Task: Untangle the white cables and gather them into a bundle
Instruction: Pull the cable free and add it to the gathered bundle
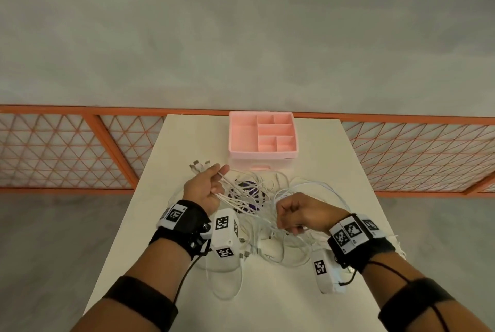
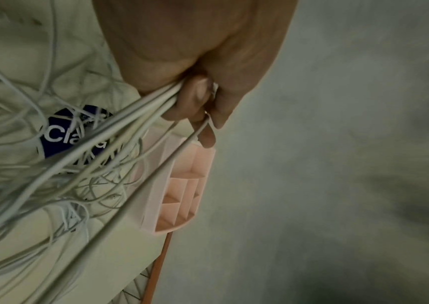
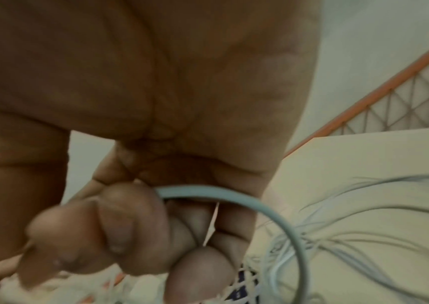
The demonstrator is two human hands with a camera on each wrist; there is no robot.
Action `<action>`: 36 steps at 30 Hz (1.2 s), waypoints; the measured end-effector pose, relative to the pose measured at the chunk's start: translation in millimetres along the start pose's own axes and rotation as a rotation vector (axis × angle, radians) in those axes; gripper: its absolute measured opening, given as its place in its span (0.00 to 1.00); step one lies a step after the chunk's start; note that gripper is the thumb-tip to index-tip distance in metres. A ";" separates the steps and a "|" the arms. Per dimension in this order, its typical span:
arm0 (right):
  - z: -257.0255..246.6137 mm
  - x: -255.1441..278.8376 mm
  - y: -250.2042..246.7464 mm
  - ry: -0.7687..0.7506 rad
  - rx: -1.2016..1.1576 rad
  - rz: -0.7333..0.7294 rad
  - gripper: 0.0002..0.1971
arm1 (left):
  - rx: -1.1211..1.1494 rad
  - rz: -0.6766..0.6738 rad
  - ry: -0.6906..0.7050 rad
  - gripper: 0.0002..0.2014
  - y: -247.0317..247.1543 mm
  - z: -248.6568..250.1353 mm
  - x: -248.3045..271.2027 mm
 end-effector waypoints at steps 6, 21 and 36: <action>19.0 18.8 -49.9 0.062 -0.042 0.020 0.09 | -0.063 0.043 0.096 0.10 -4.7 -2.1 1.2; -39.6 -38.4 6.1 -0.006 0.305 0.327 0.14 | -0.427 -0.104 0.405 0.07 21.2 -31.2 18.3; -62.4 -15.9 36.3 -0.353 0.389 0.240 0.10 | -0.247 0.099 0.254 0.02 -6.5 -11.8 0.7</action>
Point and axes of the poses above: each hand's wrist, its own x-axis away from the middle knuckle, its own y-axis out of the palm, z = x × y, the point moved 5 cm from there along -x, towards the middle knuckle, and after that the axes turned 4 degrees about y, right-handed, at the moved point
